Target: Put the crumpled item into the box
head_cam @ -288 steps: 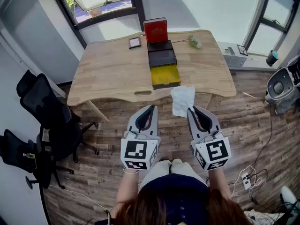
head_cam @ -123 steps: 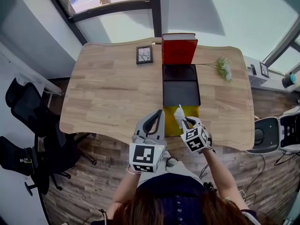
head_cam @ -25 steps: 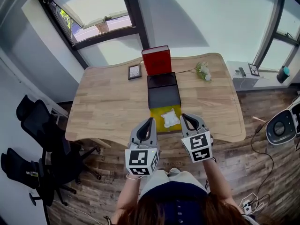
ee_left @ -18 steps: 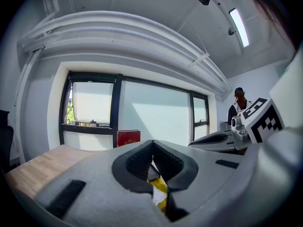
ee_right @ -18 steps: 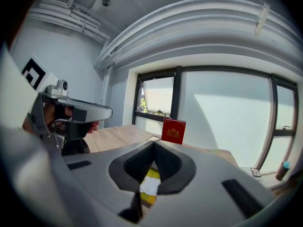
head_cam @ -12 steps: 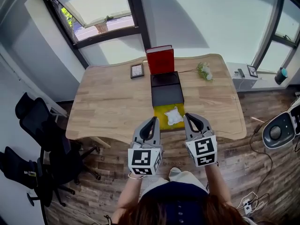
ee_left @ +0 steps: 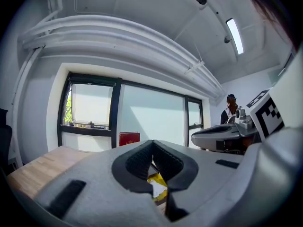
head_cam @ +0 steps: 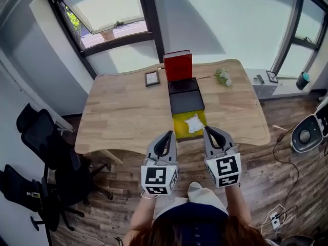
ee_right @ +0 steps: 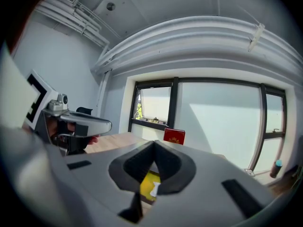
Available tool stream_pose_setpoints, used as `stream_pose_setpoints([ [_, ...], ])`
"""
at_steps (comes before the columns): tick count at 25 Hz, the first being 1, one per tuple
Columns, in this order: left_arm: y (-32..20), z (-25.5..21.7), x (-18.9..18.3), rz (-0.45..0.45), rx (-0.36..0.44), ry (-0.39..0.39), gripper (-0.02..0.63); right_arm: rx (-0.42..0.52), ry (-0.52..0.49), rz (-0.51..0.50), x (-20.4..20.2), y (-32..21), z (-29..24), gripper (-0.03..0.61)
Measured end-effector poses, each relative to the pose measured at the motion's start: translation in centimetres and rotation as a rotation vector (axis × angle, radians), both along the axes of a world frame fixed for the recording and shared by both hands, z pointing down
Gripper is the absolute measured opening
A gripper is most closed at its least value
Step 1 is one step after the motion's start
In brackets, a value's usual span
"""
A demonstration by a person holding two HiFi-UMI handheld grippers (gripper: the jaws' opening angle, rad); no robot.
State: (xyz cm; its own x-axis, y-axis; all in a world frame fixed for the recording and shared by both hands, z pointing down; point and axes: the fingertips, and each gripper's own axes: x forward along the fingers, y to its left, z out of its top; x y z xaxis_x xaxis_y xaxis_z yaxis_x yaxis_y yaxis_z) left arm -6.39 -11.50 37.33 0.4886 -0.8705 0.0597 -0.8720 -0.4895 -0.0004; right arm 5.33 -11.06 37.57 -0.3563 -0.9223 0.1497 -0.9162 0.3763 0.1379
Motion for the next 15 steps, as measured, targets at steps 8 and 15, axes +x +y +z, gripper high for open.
stream_pose_setpoints([
  [8,2.6,-0.4,-1.8,0.03,0.008,0.013,0.026,0.02,0.023,0.022,-1.9,3.1,-1.1,0.025],
  [15,5.1,-0.6,-1.4,0.062,0.019,0.014,0.026,0.044,0.034,0.032,-2.2,6.3,-2.1,0.025],
])
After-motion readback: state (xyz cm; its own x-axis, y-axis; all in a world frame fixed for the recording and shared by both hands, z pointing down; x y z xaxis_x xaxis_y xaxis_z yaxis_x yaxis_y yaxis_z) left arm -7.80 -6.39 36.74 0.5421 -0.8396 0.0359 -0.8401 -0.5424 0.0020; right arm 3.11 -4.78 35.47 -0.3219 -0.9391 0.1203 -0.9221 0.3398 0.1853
